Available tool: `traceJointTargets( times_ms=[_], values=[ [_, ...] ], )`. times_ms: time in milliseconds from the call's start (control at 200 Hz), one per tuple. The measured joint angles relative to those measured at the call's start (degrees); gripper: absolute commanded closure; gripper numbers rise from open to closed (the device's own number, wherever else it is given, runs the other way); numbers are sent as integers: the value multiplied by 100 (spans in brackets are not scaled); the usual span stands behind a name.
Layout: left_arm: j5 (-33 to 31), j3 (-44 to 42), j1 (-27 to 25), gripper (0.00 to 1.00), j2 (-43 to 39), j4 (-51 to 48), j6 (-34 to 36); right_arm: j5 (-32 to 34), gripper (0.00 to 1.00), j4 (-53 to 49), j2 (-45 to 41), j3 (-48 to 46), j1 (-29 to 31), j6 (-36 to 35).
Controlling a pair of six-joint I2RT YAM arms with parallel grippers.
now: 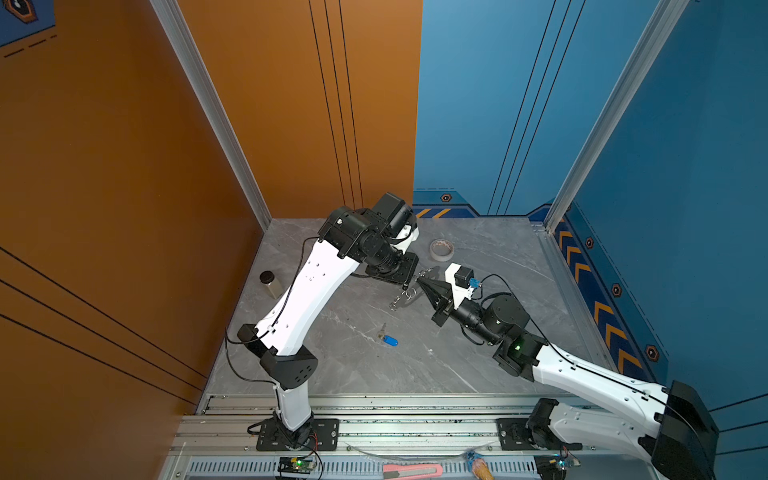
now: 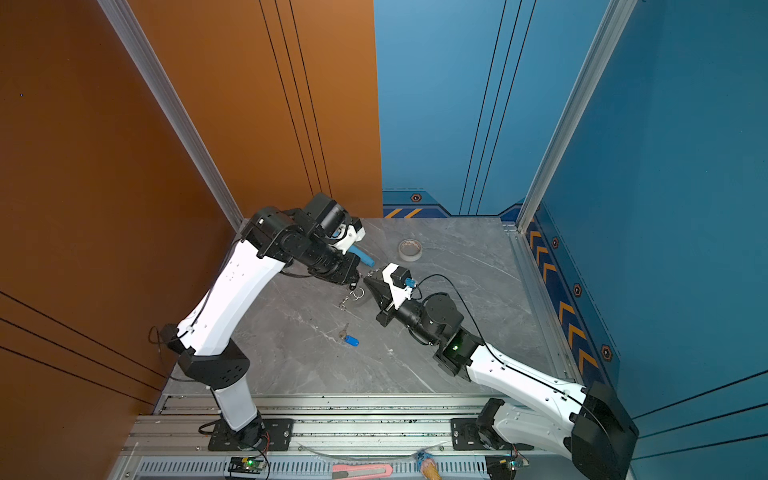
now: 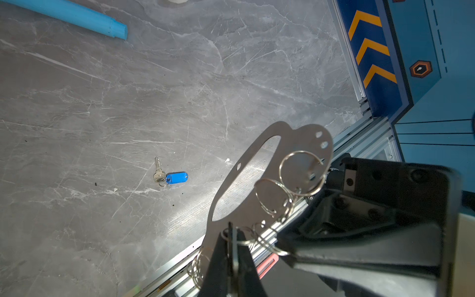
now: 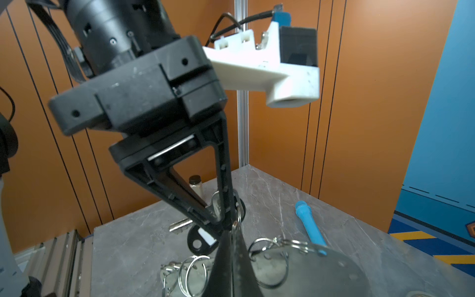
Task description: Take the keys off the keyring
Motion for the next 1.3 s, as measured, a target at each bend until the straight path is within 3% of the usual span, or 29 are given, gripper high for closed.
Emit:
traceJointTargets(
  times_ms=[95,345,721,906,1301],
  values=[
    [-2,0,22,100,0,15,-15,2,75,522,173,-105,-96,396],
    [-2,0,74,100,-20,0,-20,-79,75,981,223,-107,-151,649],
    [-4,-175,142,100,-278,-17,92,-404,75,-914,116,247,-2,-826],
    [-4,-264,149,100,-286,-20,120,-439,75,-1309,273,553,203,-1458],
    [-4,-378,212,100,-363,-20,201,-391,74,-1405,691,837,92,-1576]
  ],
)
